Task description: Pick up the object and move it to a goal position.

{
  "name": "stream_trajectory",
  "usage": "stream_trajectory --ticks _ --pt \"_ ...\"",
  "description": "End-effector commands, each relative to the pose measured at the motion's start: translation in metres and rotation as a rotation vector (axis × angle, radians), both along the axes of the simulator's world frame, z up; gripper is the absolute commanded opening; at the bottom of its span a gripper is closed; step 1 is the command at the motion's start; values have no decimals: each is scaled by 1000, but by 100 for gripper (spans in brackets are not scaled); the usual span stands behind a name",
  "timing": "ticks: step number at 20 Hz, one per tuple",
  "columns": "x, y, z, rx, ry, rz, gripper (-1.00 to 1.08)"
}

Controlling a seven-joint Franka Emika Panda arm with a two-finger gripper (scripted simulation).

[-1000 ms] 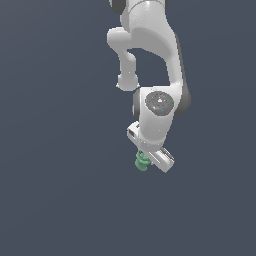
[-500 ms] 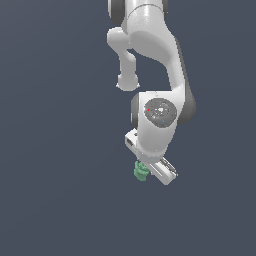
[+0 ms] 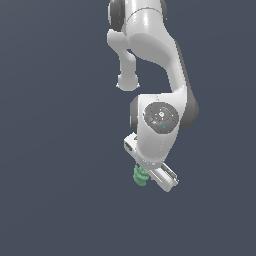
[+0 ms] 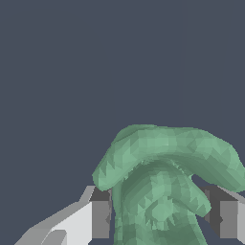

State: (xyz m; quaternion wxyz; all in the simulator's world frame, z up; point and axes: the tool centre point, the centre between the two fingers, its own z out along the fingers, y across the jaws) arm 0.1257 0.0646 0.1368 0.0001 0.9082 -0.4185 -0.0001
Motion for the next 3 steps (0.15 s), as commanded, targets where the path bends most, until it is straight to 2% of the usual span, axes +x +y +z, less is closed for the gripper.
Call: stream_trajectory --ticks 1,3 --pt "2 0 1 0 0 0 -100" --pt "3 0 1 0 0 0 -100"
